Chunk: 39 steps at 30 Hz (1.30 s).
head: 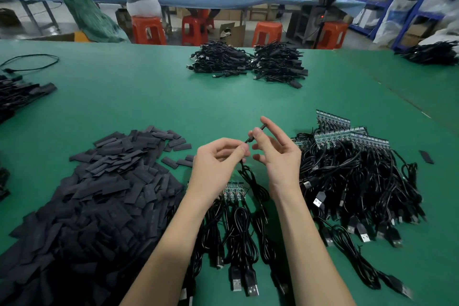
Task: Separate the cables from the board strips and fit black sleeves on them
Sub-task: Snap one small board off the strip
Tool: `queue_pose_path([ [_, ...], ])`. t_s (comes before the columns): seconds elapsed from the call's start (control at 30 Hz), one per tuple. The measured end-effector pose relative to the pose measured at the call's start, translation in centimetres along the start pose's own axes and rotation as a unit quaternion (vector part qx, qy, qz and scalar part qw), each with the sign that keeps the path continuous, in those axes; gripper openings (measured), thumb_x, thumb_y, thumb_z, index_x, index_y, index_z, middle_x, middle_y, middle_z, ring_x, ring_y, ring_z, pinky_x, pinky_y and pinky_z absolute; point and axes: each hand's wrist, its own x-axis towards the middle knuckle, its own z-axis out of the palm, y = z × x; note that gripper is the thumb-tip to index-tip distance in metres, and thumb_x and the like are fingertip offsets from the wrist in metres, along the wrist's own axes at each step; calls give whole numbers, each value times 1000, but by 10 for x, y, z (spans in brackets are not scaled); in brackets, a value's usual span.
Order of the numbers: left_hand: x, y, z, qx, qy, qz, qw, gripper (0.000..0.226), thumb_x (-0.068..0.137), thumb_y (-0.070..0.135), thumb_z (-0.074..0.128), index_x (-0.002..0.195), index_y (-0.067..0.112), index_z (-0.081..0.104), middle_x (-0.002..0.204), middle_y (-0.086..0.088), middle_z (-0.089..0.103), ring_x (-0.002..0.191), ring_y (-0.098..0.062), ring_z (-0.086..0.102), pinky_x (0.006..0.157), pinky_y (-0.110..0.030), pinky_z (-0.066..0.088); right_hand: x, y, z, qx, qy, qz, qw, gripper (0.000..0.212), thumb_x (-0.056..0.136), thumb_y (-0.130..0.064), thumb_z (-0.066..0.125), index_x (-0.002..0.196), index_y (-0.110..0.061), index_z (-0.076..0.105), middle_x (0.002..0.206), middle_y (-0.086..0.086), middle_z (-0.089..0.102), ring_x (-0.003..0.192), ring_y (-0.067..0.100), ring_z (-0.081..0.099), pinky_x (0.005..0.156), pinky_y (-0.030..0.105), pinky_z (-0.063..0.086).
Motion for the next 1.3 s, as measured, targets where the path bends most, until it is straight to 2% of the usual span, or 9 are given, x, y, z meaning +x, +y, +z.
queue_pose_path([
  [0.17,2,-2,-1,-30,14,-21,999,6,89,22,76,85,19,78,78,-1,77,68,-4,67,64,-11,47,1,4,-1,-10,-14,8,1000,26,89,-17,77,112,-29,75,88,1,78,71,4,64,62,21,53],
  [0.3,3,-2,-1,-42,16,-18,999,5,89,18,76,86,15,77,76,-2,77,67,-3,67,64,-11,47,0,7,3,7,-17,24,1000,26,88,-17,78,111,-29,76,91,3,78,68,9,65,68,33,55],
  [0.53,4,-1,-2,-38,-12,-12,999,1,90,16,74,90,16,75,83,-1,78,75,-5,70,68,-12,49,-1,6,8,33,-9,21,999,26,88,-15,78,112,-26,75,86,2,78,62,8,63,57,23,53],
  [0.7,0,-7,-3,110,-87,-24,990,7,91,18,73,92,24,76,91,10,77,89,-6,71,87,-22,52,5,1,0,35,56,-8,998,29,90,-19,76,118,-26,69,88,1,79,66,9,61,56,20,50],
  [0.83,20,19,-9,206,-13,55,977,14,93,27,70,100,36,78,91,20,74,82,7,63,79,-18,49,11,4,-7,-34,47,0,998,38,96,-31,68,131,-31,53,96,-3,78,82,11,70,64,25,56],
  [0.97,91,58,-15,446,14,185,875,19,96,32,65,111,33,76,102,5,68,96,-17,62,76,-31,47,10,21,-7,-233,39,-48,971,7,94,-25,69,101,-27,69,89,-12,73,77,2,66,74,27,54],
  [1.17,170,30,-5,720,-93,159,669,29,101,21,54,123,31,71,124,-3,61,118,-27,54,83,-34,44,6,36,-5,-441,-66,-68,893,8,89,-35,66,92,-30,71,86,-21,70,76,3,63,77,28,52],
  [1.23,178,6,-3,732,-112,128,660,31,101,16,54,123,28,72,126,-4,61,120,-27,54,82,-34,46,6,38,-6,-447,-69,-70,889,8,88,-35,66,90,-29,71,84,-21,70,70,3,62,76,29,54],
  [1.3,183,-12,-1,708,-123,98,688,30,100,15,56,125,23,70,128,-6,60,122,-29,54,86,-37,48,7,38,-8,-449,-68,-74,888,7,88,-35,66,87,-30,70,83,-21,70,68,2,62,74,29,54],
])
